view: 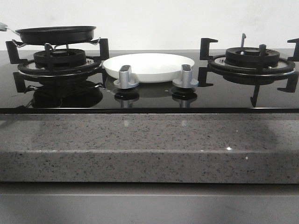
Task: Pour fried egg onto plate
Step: 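Lower the right gripper onto the white plate rim and grasp it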
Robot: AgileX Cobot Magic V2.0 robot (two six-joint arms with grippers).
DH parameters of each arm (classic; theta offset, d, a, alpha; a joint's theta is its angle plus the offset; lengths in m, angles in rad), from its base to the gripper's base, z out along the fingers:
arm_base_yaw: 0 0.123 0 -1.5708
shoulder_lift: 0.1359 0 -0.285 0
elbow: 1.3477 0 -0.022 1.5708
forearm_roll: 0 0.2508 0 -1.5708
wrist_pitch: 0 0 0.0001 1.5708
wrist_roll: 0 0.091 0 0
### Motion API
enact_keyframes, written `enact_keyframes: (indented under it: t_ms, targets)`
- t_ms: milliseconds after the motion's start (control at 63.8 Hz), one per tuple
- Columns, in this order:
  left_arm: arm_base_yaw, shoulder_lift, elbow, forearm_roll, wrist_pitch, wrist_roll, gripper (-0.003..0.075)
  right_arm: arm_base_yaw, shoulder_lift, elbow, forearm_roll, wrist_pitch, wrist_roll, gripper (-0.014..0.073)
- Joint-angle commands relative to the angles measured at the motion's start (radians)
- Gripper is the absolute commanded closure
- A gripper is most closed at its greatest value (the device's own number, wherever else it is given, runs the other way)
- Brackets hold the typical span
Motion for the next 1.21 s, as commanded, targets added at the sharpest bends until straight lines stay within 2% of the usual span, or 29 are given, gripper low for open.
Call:
enact_keyframes:
  t_ms: [0, 188, 313, 486, 737, 972, 1191]
  targets:
    - [0.000, 0.008, -0.036, 0.004, -0.076, -0.004, 0.0555, 0.029, 0.088, -0.110, 0.025, -0.001, -0.012, 0.0118]
    - [0.000, 0.008, -0.036, 0.004, -0.076, -0.004, 0.0584, 0.032, 0.318, -0.339, 0.034, 0.171, 0.010, 0.0123]
    - [0.000, 0.008, -0.036, 0.004, -0.076, -0.004, 0.0587, 0.028, 0.460, -0.500, 0.033, 0.270, 0.031, 0.0184]
    - [0.000, 0.008, -0.036, 0.004, -0.076, -0.004, 0.0587, 0.028, 0.609, -0.679, 0.018, 0.338, 0.068, 0.0256]
    - [0.000, 0.008, -0.036, 0.004, -0.076, -0.004, 0.0587, 0.017, 0.806, -0.944, 0.004, 0.447, 0.143, 0.0257]
    - [0.000, 0.008, -0.036, 0.004, -0.076, -0.004, 0.0587, -0.004, 0.935, -1.082, -0.009, 0.527, 0.190, 0.0257]
    - [0.000, 0.008, -0.036, 0.004, -0.076, -0.004, 0.0587, -0.005, 0.986, -1.098, -0.007, 0.536, 0.196, 0.0257]
